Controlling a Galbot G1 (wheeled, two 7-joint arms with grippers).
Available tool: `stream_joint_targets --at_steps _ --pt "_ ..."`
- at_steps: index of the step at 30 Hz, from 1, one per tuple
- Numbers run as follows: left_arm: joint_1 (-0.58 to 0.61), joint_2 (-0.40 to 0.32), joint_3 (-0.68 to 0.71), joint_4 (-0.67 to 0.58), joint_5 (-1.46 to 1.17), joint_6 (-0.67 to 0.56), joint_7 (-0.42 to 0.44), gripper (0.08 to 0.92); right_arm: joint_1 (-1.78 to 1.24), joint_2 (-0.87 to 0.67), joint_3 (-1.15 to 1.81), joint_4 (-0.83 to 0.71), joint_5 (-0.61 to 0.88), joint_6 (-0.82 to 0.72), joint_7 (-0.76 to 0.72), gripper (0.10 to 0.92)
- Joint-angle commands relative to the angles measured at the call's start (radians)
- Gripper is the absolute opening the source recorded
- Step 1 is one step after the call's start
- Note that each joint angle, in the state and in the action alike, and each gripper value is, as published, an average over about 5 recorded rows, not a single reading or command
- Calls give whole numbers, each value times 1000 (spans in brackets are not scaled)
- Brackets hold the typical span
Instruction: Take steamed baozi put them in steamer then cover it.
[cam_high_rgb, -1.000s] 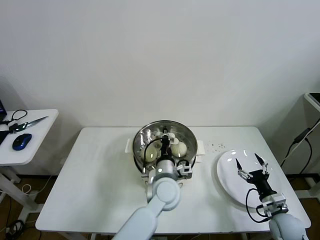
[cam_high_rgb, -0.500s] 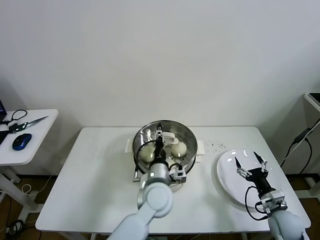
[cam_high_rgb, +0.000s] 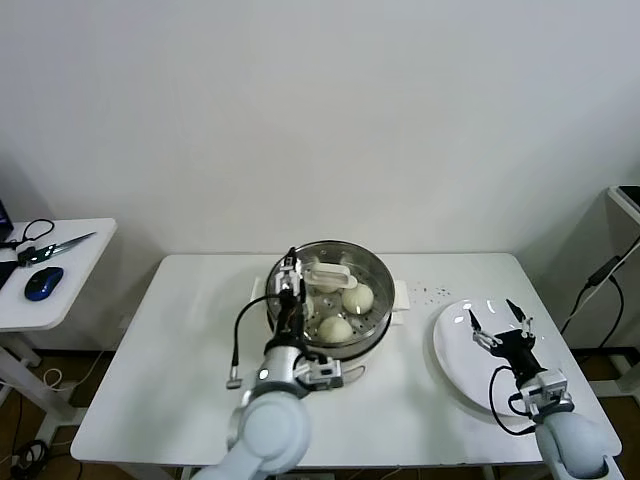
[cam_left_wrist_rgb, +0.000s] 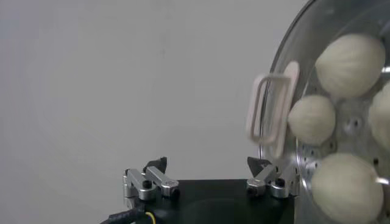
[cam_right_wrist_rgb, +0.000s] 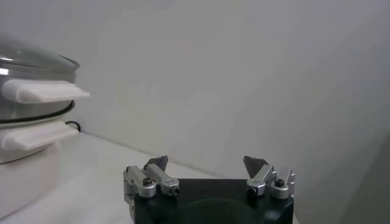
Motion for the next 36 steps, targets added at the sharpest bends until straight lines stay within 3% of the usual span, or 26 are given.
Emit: stream_joint_targets --at_steps 1,3,5,11,15,18,22,36 --pt "279 157 -280 -167 -545 -297 -477 823 -6 4 -3 6 17 -26 -5 823" --pt "324 153 -363 -171 -693 -395 -561 823 -8 7 -5 4 19 -21 -11 823" --pt "383 136 -459 -174 -854 -512 -571 823 -11 11 -7 4 26 -15 -21 823" --pt "504 41 -651 -99 -1222 -784 -507 823 -25 19 -9 9 52 1 -48 823" --pt "524 -51 -722 -8 -1427 -883 -431 823 -40 22 -10 9 69 17 -74 823" --pt "525 -95 -766 61 -1517 -917 -372 823 -51 22 -12 11 85 24 -93 823" --pt "521 -103 -795 133 -1572 -920 -316 823 -57 21 -13 13 112 28 -110 823" --pt "511 -97 -797 167 -1532 -912 -301 823 -43 17 -10 -27 109 49 -113 823"
